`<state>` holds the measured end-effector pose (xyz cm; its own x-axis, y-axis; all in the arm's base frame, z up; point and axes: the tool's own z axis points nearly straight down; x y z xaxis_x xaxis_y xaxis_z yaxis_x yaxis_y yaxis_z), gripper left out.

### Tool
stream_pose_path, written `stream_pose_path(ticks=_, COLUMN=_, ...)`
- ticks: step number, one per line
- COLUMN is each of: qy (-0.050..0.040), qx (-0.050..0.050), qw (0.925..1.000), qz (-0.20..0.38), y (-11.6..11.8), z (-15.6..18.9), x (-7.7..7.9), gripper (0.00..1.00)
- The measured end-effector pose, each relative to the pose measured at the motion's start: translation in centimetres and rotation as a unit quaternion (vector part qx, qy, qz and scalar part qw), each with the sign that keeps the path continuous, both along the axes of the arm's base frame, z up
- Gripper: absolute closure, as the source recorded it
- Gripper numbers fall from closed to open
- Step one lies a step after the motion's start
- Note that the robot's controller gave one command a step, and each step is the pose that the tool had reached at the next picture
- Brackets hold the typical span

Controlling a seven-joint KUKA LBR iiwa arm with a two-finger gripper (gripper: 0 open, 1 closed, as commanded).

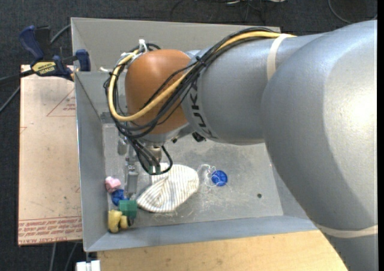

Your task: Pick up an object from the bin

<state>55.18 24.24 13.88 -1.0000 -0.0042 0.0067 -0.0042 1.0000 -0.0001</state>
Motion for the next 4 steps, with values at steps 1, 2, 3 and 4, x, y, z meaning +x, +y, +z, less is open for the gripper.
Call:
stream_pose_path(ticks=1, qy=-0.0035, qx=0.001, qw=1.0, qz=-0.002, y=-0.1, z=0.5, x=0.2, gripper=0.0)
stream_pose_path(ticks=2, qy=0.0034, qx=0.001, qw=0.999, qz=-0.045, y=-0.5, z=-6.5, x=-3.1, gripper=0.0)
stream_pose_path(ticks=3, qy=-0.0084, qx=0.003, qw=0.9971, qz=0.076, y=-1.2, z=-6.3, x=-3.3, gripper=1.0)
stream_pose_path(ticks=4, qy=-0.0084, qx=0.003, qw=0.9971, qz=0.076, y=-1.2, z=-6.3, x=-3.3, gripper=1.0)
